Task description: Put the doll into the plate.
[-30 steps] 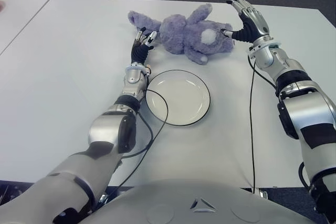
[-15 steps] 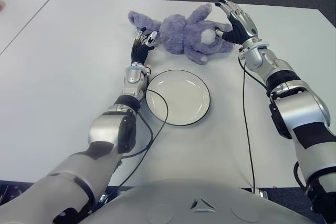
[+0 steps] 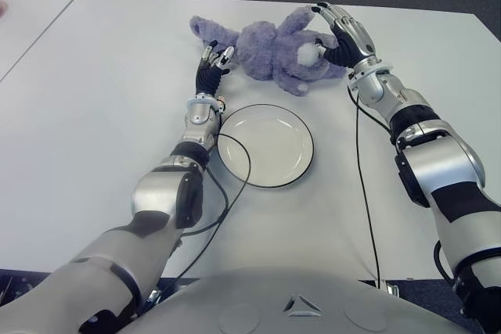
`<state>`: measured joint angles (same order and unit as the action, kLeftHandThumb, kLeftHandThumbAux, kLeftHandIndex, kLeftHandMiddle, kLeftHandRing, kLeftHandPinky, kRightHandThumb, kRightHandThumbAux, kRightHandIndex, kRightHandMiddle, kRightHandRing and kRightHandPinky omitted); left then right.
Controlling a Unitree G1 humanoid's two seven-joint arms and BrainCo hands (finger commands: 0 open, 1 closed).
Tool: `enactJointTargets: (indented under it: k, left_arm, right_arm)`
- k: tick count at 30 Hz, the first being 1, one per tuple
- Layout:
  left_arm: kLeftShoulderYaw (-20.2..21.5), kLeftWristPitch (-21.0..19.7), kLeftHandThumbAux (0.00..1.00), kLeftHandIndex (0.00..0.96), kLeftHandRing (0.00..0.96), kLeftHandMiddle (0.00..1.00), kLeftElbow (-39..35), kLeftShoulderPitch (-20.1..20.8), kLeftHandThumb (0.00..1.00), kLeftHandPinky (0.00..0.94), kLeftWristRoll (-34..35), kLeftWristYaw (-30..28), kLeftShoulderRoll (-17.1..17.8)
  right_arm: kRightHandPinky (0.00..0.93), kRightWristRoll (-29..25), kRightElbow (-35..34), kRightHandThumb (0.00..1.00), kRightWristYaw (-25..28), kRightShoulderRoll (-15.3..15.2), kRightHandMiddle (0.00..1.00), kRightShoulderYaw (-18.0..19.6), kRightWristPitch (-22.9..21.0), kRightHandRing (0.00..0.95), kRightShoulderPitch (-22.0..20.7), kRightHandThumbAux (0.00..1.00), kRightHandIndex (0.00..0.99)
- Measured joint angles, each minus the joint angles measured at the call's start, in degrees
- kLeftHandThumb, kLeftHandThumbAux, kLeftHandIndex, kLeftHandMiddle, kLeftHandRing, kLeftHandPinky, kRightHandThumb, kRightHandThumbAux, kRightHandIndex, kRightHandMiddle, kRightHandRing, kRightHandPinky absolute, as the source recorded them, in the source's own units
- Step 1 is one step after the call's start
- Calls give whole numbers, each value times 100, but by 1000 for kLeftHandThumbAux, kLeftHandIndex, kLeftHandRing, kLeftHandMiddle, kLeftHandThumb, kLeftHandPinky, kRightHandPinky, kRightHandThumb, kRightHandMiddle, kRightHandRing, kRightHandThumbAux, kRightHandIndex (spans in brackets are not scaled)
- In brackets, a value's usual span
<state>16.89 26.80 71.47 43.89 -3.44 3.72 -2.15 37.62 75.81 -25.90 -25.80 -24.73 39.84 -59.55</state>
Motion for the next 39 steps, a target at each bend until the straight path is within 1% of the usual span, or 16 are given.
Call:
enactJointTargets:
  k: [4,10,14,22,27,29,36,37,38,39]
  left_arm:
    - [-1,0,433,42,237,213,0,0,0,265,0,0,0]
    - [-5,0,441,45,236,216,0,0,0,236,0,0,0]
    - [-13,0,440,46,236,218,0,0,0,233,-3,0,2]
    - [-26,-1,436,43,230,212,0,0,0,227,-71,0,4]
    - [-29,-23,441,42,230,212,0,2,0,225,-110,0,4]
    - [-28,-31,441,40,231,212,0,3,0,227,-114,0,4]
    - [-28,-41,440,38,230,211,0,5,0,223,-116,0,4]
    - [-28,-41,440,38,230,212,0,6,0,223,-116,0,4]
    - [-28,-42,443,39,233,215,0,6,0,222,-117,0,4]
    - [-29,-44,444,39,233,216,0,7,0,221,-117,0,4]
  right_arm:
    - [243,1,0,689,19,20,0,0,1,69,0,690,0]
    - [249,18,0,736,17,24,0,-11,2,81,-3,685,14]
    - [250,30,0,755,17,24,0,-31,2,85,-26,685,19]
    - [255,48,-3,757,20,22,0,-103,3,87,-250,688,15]
    - [246,59,-11,723,21,15,0,-136,26,77,-420,692,8]
    - [234,59,-18,658,35,5,0,-145,37,64,-477,700,3]
    - [220,74,-19,539,121,-91,0,-163,39,46,-636,710,0]
    - [217,74,-19,518,129,-116,0,-163,40,43,-653,710,0]
    - [211,75,-19,473,140,-144,0,-163,40,39,-667,708,0]
    - [208,77,-19,457,148,-176,0,-163,42,37,-680,707,0]
